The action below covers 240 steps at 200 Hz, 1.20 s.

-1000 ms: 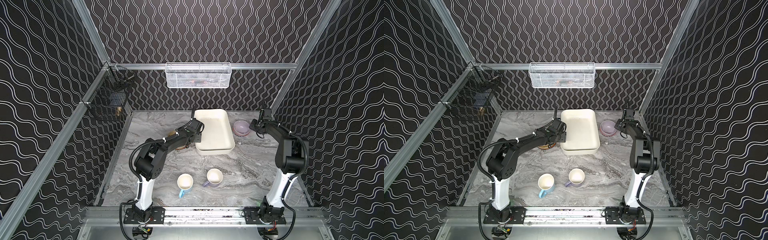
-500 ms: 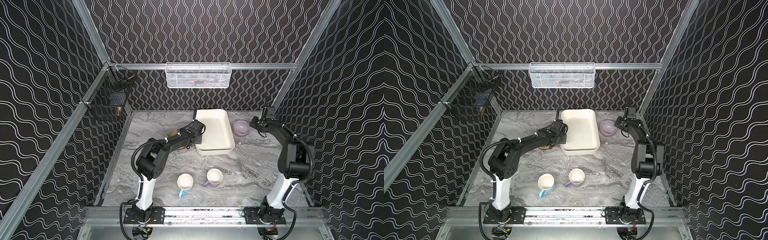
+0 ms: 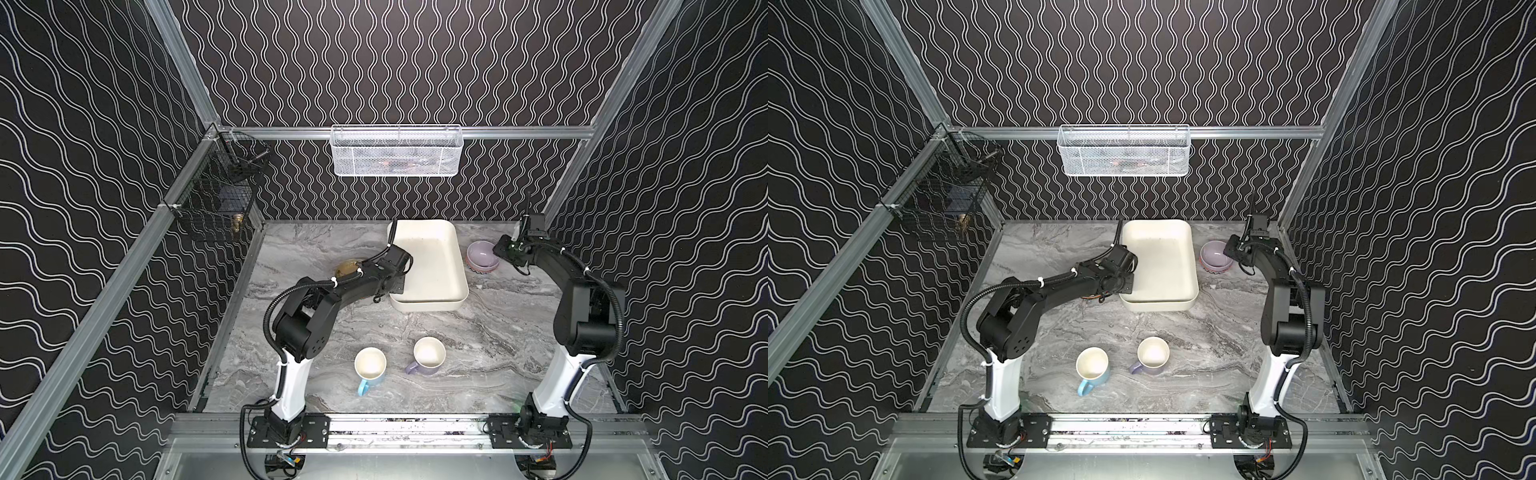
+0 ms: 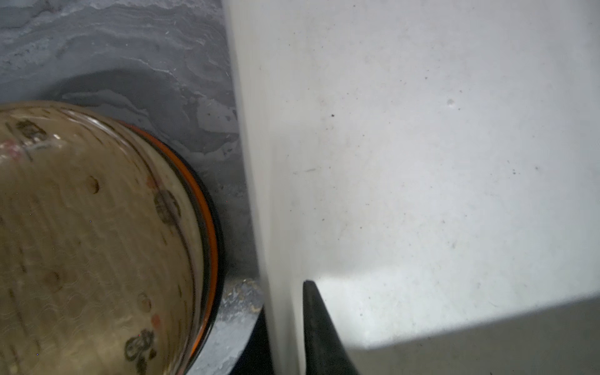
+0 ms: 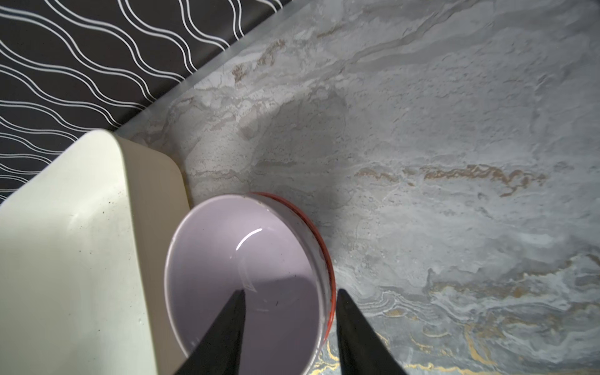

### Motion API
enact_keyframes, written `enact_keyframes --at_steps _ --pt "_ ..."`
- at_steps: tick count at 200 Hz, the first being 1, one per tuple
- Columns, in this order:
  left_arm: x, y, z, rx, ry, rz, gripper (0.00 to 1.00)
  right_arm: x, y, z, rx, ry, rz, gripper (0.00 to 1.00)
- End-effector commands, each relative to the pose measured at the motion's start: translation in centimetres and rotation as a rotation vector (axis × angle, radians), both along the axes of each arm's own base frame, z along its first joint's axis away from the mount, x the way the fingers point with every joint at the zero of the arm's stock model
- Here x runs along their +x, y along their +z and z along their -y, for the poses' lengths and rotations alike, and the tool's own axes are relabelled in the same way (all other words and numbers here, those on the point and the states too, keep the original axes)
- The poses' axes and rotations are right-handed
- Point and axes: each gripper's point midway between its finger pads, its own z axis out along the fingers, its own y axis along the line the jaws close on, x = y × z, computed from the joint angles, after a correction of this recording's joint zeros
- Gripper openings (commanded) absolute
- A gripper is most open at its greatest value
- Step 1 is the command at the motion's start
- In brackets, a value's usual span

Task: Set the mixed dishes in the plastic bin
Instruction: 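Grip the bin wall with the left gripper while the right grasps the lavender bowl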

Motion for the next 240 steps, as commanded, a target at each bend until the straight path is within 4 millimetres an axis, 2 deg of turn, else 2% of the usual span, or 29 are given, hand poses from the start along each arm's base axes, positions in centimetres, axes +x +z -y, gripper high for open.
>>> enact_keyframes --at_steps 1,41,60,76,100,137,186,206,223,240 --pt "-0.8 0.0 -0.2 0.014 0.005 -0.012 0.14 -0.4 -0.4 -0.2 0.005 0.009 -0.022 0.46" --pt "-2.4 0.0 0.0 0.024 -0.003 -0.026 0.13 -0.9 -1.3 -0.2 -0.003 0.009 -0.049 0.45" --pt "-3.5 -0.1 0.0 0.029 -0.001 -0.035 0.14 -1.0 -1.9 0.0 -0.009 0.003 -0.063 0.42" --pt "-4.4 -0.3 0.0 0.018 0.003 -0.043 0.16 -1.0 -2.3 -0.1 -0.007 0.005 -0.074 0.34" --pt "-5.5 -0.4 0.0 0.007 0.005 -0.056 0.16 -1.0 -2.7 0.0 -0.007 0.003 -0.089 0.33" --pt "-6.4 0.0 -0.5 0.048 -0.003 -0.053 0.16 -0.9 -2.8 0.2 -0.017 0.004 -0.096 0.32" --pt "-7.5 0.4 -0.9 0.057 -0.011 -0.047 0.16 -0.9 -3.8 0.2 -0.016 0.0 -0.127 0.21" --pt "-7.6 0.2 -0.8 0.056 -0.016 -0.054 0.16 -0.9 -3.7 0.5 -0.027 -0.005 -0.129 0.18" --pt "-7.5 0.4 -0.4 0.046 -0.027 -0.051 0.2 -0.8 -3.3 0.6 -0.039 -0.006 -0.124 0.14" --pt "-7.3 0.9 -0.3 0.039 -0.032 -0.039 0.35 -0.7 -2.9 0.9 -0.052 -0.013 -0.118 0.12"
